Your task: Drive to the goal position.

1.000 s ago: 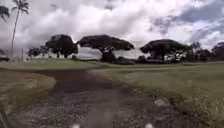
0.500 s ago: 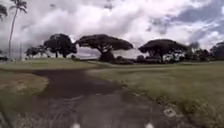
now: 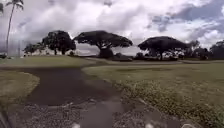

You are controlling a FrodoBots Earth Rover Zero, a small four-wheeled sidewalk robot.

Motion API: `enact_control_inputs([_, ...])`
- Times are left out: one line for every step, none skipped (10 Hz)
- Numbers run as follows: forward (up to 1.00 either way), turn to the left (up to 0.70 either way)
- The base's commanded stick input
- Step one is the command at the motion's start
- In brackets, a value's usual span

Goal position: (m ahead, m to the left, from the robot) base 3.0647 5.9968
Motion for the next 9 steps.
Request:
enact_control_inputs([0.70, 0.00])
enact_control_inputs([0.70, 0.01])
enact_control_inputs([0.70, 0.09])
enact_control_inputs([0.70, 0.35])
enact_control_inputs([0.70, 0.35])
enact_control_inputs([0.70, 0.35])
enact_control_inputs([0.70, 0.35])
enact_control_inputs([0.70, 0.35])
enact_control_inputs([0.70, 0.35])
